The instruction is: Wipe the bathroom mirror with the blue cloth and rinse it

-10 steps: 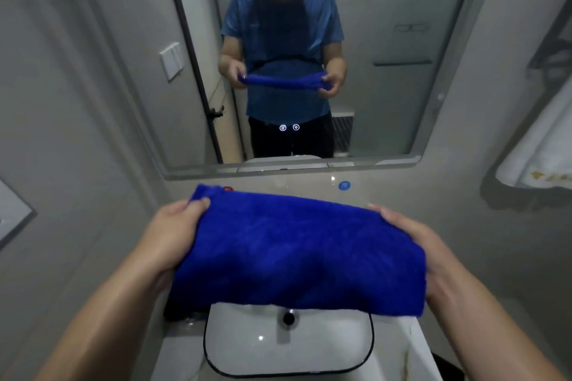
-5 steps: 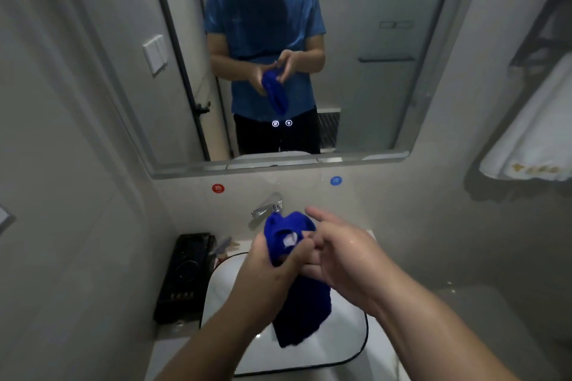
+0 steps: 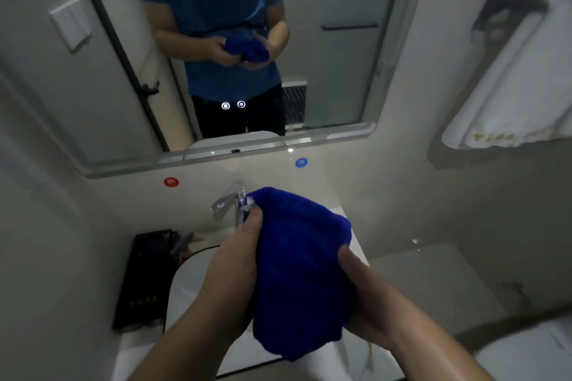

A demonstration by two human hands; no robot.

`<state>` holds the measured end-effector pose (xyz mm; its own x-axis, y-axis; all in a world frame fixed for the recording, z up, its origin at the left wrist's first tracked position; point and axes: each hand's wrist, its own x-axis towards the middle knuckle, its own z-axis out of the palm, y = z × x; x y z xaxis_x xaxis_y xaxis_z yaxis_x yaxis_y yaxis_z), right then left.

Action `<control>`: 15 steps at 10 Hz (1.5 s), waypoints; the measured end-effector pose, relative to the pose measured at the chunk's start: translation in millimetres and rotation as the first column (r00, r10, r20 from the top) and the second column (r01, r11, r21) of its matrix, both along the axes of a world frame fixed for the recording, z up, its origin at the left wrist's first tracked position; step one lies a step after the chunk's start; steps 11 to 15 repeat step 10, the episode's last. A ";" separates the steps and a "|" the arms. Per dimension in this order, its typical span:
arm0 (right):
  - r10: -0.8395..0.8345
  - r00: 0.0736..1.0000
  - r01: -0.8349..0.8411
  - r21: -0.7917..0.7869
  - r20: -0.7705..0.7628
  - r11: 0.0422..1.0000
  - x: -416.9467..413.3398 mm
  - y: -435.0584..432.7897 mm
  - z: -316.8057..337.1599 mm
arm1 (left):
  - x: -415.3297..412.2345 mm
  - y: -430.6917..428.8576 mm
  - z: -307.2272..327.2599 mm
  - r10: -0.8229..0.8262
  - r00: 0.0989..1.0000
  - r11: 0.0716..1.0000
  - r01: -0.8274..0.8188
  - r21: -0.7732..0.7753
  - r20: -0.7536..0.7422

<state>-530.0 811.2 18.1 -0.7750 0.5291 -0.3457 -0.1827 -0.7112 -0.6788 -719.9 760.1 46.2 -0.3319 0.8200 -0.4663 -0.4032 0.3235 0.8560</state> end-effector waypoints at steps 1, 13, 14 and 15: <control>-0.049 0.981 0.052 -0.011 0.186 0.999 30.0 30.9 -35.2 | 17.7 28.5 -22.9 -0.073 0.984 0.994 0.058 -0.094 -0.161; -0.214 0.528 -0.421 0.472 0.822 0.774 96.4 279.9 -160.8 | 113.3 201.1 -164.5 -0.190 0.739 0.914 -0.108 -0.392 -0.647; -0.214 0.528 -0.421 0.472 0.822 0.774 96.4 279.9 -160.8 | 113.3 201.1 -164.5 -0.190 0.739 0.914 -0.108 -0.392 -0.647; -0.214 0.528 -0.421 0.472 0.822 0.774 96.4 279.9 -160.8 | 113.3 201.1 -164.5 -0.190 0.739 0.914 -0.108 -0.392 -0.647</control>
